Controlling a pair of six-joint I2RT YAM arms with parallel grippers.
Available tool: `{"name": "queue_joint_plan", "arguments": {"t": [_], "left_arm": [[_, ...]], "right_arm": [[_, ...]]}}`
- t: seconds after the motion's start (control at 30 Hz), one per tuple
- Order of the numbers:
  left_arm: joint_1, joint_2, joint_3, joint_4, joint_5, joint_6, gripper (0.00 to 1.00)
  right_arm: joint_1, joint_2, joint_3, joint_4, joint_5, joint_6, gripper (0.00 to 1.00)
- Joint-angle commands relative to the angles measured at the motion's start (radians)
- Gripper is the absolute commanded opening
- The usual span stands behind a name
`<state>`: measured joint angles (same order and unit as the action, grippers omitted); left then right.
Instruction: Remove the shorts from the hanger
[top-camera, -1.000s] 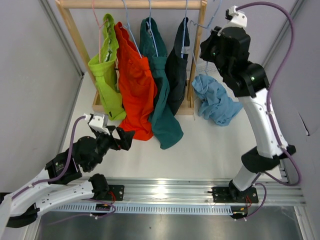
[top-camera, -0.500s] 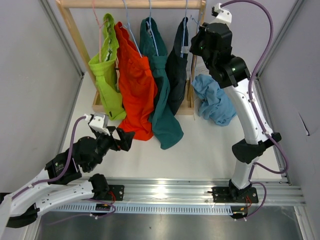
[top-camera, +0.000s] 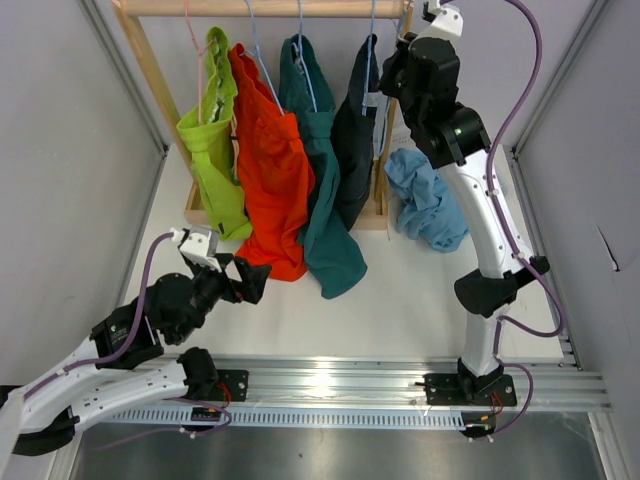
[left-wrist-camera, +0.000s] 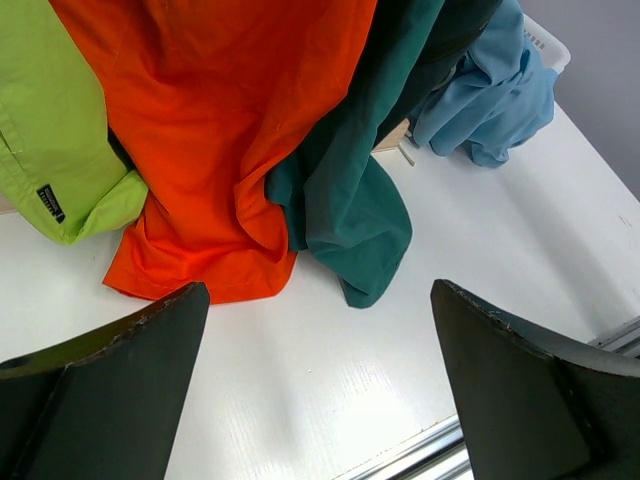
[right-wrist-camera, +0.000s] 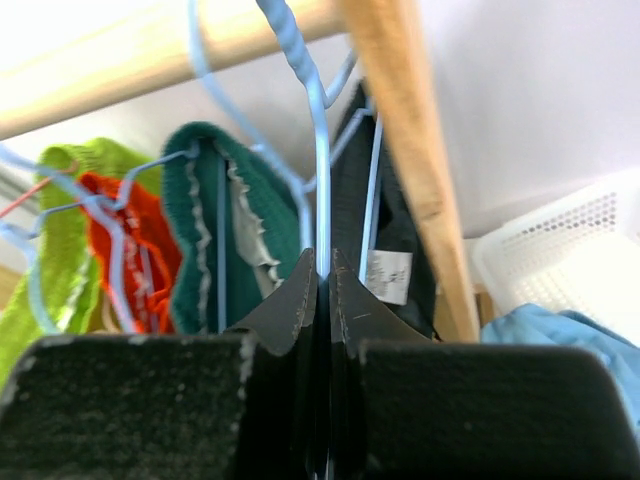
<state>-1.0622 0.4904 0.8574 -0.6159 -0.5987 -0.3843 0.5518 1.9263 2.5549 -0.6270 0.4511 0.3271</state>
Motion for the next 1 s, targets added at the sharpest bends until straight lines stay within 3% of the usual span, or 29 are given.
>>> {"name": "queue_joint_plan", "arguments": {"t": [0.0, 0.47, 0.7, 0.97], "left_arm": [[-0.004, -0.006, -0.006, 0.013, 0.013, 0.002, 0.99], [-0.004, 0.007, -0.004, 0.008, 0.008, 0.004, 0.99], [-0.002, 0.007, -0.004, 0.008, 0.008, 0.002, 0.99], [-0.004, 0.019, 0.003, -0.005, 0.002, -0.004, 0.99]], "right_arm": [[-0.024, 0.023, 0.021, 0.041, -0.002, 0.016, 0.0], [-0.052, 0.054, 0.015, -0.01, -0.026, -0.016, 0.0], [-0.056, 0.007, -0.105, -0.04, -0.049, -0.005, 0.0], [-0.067, 0.01, -0.124, -0.117, -0.094, 0.006, 0.0]]}}
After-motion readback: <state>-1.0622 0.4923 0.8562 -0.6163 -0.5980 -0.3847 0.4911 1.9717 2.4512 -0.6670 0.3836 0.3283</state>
